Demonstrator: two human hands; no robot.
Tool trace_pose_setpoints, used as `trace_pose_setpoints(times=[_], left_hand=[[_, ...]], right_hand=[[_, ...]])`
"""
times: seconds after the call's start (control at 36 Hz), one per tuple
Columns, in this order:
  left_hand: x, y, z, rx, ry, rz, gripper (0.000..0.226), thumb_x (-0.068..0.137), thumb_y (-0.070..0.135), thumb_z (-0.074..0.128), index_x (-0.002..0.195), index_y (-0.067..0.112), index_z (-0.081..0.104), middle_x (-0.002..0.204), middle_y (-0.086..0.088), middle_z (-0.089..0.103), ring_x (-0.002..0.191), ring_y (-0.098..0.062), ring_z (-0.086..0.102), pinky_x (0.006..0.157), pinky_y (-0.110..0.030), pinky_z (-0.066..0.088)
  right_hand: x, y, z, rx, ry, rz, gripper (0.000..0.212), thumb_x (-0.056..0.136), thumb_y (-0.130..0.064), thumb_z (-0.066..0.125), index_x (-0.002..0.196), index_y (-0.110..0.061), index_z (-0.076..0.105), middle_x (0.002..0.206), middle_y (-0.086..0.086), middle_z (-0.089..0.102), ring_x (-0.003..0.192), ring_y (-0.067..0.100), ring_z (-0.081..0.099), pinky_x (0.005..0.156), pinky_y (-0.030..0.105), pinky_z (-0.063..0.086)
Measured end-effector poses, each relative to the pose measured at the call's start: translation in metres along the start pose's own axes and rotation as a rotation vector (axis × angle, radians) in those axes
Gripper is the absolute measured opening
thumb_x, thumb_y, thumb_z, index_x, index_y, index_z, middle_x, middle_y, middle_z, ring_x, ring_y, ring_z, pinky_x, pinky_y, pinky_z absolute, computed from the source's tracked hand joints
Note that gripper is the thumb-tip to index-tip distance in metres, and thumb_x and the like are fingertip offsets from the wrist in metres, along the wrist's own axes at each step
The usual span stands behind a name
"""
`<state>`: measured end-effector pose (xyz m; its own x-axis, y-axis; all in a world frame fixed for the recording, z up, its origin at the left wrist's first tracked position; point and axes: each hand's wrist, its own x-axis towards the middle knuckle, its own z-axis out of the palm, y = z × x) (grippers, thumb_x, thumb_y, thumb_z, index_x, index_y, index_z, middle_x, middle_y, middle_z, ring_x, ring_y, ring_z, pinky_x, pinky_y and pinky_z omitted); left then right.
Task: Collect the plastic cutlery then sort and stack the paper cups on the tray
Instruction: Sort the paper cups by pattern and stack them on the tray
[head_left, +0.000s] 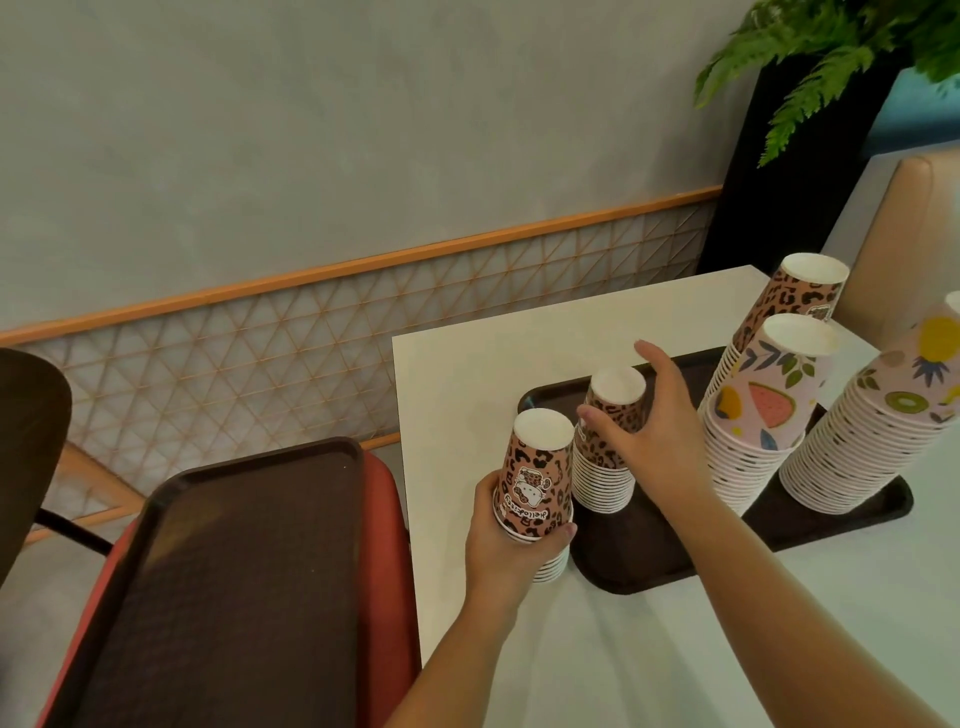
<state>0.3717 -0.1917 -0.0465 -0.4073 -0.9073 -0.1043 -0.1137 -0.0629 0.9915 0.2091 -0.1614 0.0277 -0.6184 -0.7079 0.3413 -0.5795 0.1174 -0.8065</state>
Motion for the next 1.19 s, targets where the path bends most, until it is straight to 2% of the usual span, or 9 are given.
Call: trace_pose_setpoints(times=[0.14, 0.25, 0.33, 0.53, 0.67, 0.78, 0.89, 1.03, 1.19], left_hand=[[0.001, 0.006, 0.002, -0.03, -0.005, 0.019, 0.073, 0.059, 0.011, 0.087, 0.11, 0.042, 0.046, 0.116, 0.014, 0.059, 0.107, -0.003, 0.058, 0.082, -0.016, 0.051], [0.001, 0.011, 0.005, -0.056, -0.005, 0.028, 0.072, 0.058, 0.008, 0.086, 0.11, 0.04, 0.048, 0.113, 0.014, 0.061, 0.103, 0.0, 0.06, 0.08, -0.015, 0.051], [0.002, 0.012, 0.006, -0.036, -0.018, 0.036, 0.076, 0.057, 0.011, 0.086, 0.112, 0.043, 0.045, 0.117, 0.014, 0.059, 0.109, -0.005, 0.058, 0.087, -0.021, 0.05], [-0.003, 0.009, 0.005, -0.001, -0.067, 0.028, 0.092, 0.047, 0.029, 0.088, 0.126, 0.035, 0.043, 0.12, 0.015, 0.059, 0.113, -0.005, 0.057, 0.093, -0.027, 0.051], [-0.004, 0.008, 0.006, 0.012, -0.06, -0.013, 0.081, 0.052, 0.018, 0.088, 0.122, 0.031, 0.049, 0.115, 0.011, 0.063, 0.108, -0.007, 0.06, 0.089, -0.026, 0.052], [-0.005, 0.008, 0.007, 0.037, -0.049, -0.028, 0.069, 0.057, 0.014, 0.088, 0.112, 0.032, 0.051, 0.108, 0.01, 0.064, 0.101, -0.006, 0.061, 0.081, -0.02, 0.052], [-0.006, 0.007, 0.006, 0.045, -0.035, -0.035, 0.066, 0.057, 0.013, 0.087, 0.106, 0.038, 0.05, 0.107, 0.01, 0.065, 0.101, -0.007, 0.061, 0.082, -0.021, 0.051], [-0.005, 0.008, 0.006, 0.072, -0.034, -0.051, 0.071, 0.059, 0.016, 0.086, 0.116, 0.032, 0.047, 0.114, 0.013, 0.059, 0.107, -0.008, 0.057, 0.087, -0.021, 0.05], [-0.006, 0.012, 0.006, 0.066, -0.029, -0.062, 0.071, 0.059, 0.016, 0.087, 0.115, 0.033, 0.046, 0.113, 0.015, 0.059, 0.106, -0.006, 0.056, 0.089, -0.022, 0.05]], right_hand=[[-0.013, -0.018, 0.002, 0.092, -0.087, -0.153, 0.075, 0.075, -0.048, 0.068, 0.137, -0.023, 0.034, 0.139, -0.01, 0.044, 0.124, -0.003, 0.039, 0.096, 0.002, 0.029], [-0.025, -0.021, 0.012, 0.134, -0.398, -0.092, 0.081, 0.071, -0.048, 0.073, 0.137, -0.029, 0.03, 0.128, -0.019, 0.048, 0.117, -0.008, 0.044, 0.1, 0.011, 0.036], [-0.031, -0.018, 0.021, 0.086, -0.481, -0.047, 0.077, 0.069, -0.044, 0.074, 0.132, -0.026, 0.034, 0.117, -0.019, 0.05, 0.109, -0.005, 0.048, 0.097, 0.017, 0.041], [-0.03, -0.018, 0.019, 0.134, -0.384, 0.006, 0.063, 0.073, -0.04, 0.073, 0.124, -0.031, 0.037, 0.112, -0.018, 0.053, 0.104, -0.004, 0.05, 0.086, 0.008, 0.038], [-0.021, -0.028, 0.012, 0.149, -0.285, -0.005, 0.057, 0.074, -0.036, 0.072, 0.12, -0.028, 0.04, 0.108, -0.016, 0.053, 0.103, 0.0, 0.05, 0.087, 0.018, 0.041], [-0.008, -0.036, 0.001, 0.17, -0.158, -0.04, 0.051, 0.072, -0.035, 0.074, 0.111, -0.029, 0.04, 0.094, -0.027, 0.053, 0.085, -0.015, 0.052, 0.069, 0.0, 0.043], [0.007, -0.045, -0.013, 0.226, 0.037, -0.087, 0.058, 0.072, -0.033, 0.074, 0.119, -0.024, 0.041, 0.1, -0.024, 0.053, 0.09, -0.016, 0.052, 0.075, -0.003, 0.041], [0.023, -0.043, -0.022, 0.186, 0.163, -0.134, 0.063, 0.075, -0.027, 0.075, 0.125, -0.017, 0.039, 0.109, -0.016, 0.048, 0.1, -0.014, 0.043, 0.079, -0.008, 0.032], [0.026, -0.018, -0.015, 0.104, 0.127, -0.019, 0.069, 0.075, -0.032, 0.074, 0.13, -0.012, 0.037, 0.126, -0.001, 0.053, 0.112, 0.006, 0.048, 0.085, 0.011, 0.036]])
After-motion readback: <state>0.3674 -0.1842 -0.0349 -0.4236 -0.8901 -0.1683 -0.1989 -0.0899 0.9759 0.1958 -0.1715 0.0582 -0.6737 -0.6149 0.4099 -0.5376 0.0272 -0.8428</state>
